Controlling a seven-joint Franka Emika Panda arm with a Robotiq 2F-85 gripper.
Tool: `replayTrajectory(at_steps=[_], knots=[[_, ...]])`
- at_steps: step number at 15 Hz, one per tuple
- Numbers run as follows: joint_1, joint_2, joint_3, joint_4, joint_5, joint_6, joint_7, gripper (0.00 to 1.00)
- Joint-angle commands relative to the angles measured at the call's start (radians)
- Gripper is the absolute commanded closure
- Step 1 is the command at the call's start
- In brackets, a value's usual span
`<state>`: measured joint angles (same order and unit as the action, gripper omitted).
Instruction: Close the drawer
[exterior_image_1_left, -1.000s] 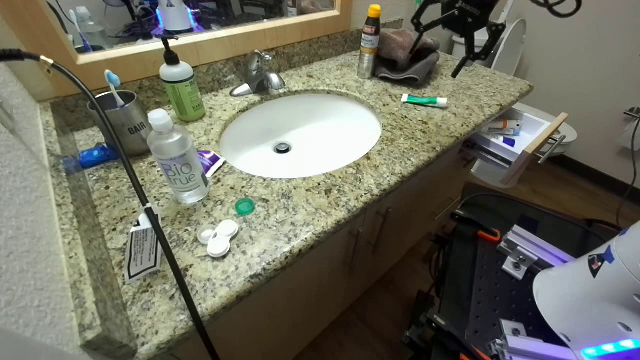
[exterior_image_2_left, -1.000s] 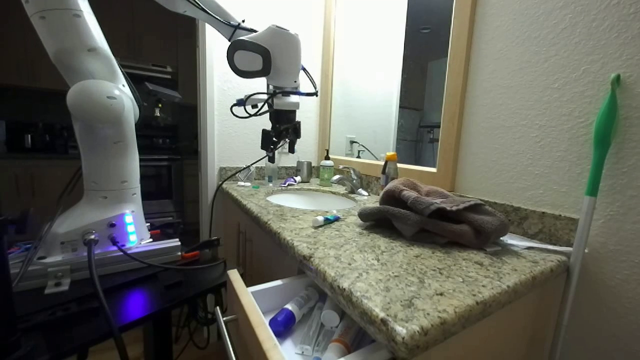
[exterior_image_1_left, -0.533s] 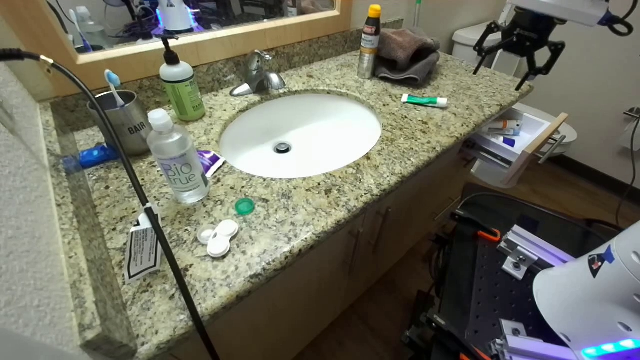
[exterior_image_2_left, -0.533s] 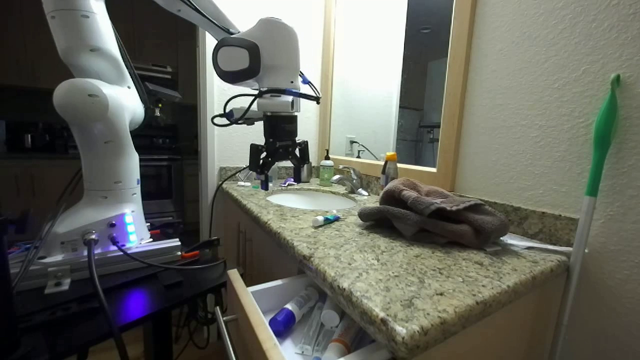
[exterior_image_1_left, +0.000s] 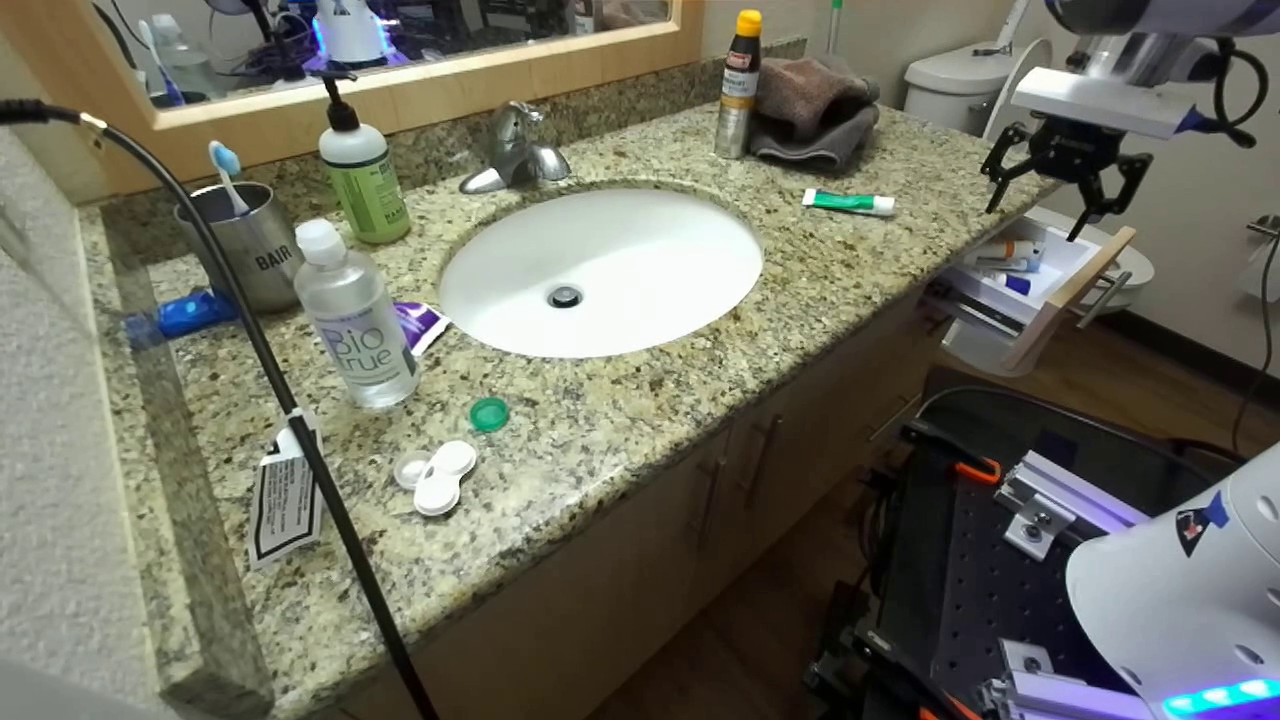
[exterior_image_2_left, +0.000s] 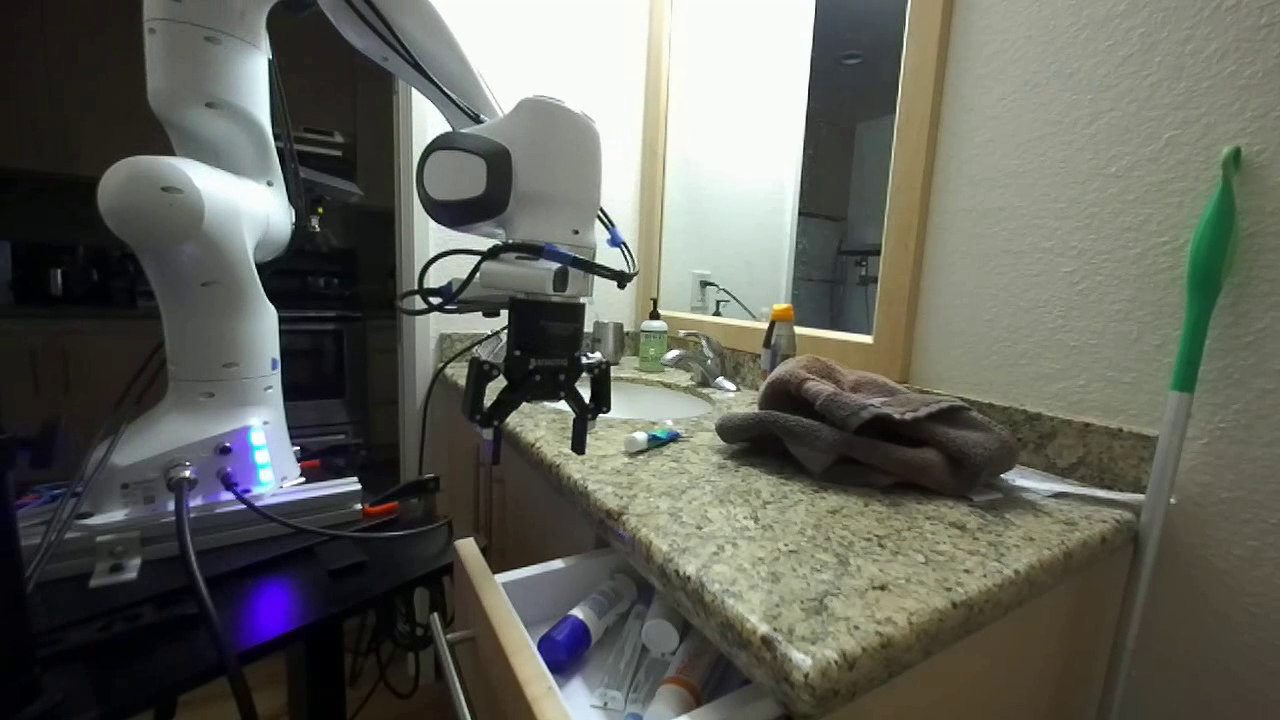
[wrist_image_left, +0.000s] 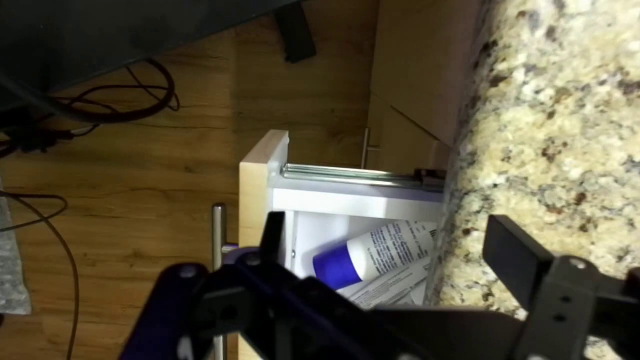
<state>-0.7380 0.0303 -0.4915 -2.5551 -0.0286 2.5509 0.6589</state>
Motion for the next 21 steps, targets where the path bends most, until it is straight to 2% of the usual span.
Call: replayTrajectory(at_steps=[1,4,7,11,14,17,20,21], knots=[[0.016,0.016,-0.014,0.007,0.006,0.001,-0.001,0.00],[0.020,0.025,-0.014,0.013,0.012,0.023,0.013,0.00],[-0.011,0.056,-0.053,0.030,-0.015,0.052,-0.005,0.00],[-0.064,0.119,-0.139,0.054,0.090,0.132,-0.102,0.00],[-0.107,0.159,-0.180,0.095,0.228,0.094,-0.201,0.00],[-0.131,0.287,-0.187,0.144,0.300,0.127,-0.228,0.00],[-0.117,0.462,-0.185,0.215,0.310,0.159,-0.133,0.00],[-0.143,0.517,-0.147,0.245,0.310,0.175,-0.085,0.00]])
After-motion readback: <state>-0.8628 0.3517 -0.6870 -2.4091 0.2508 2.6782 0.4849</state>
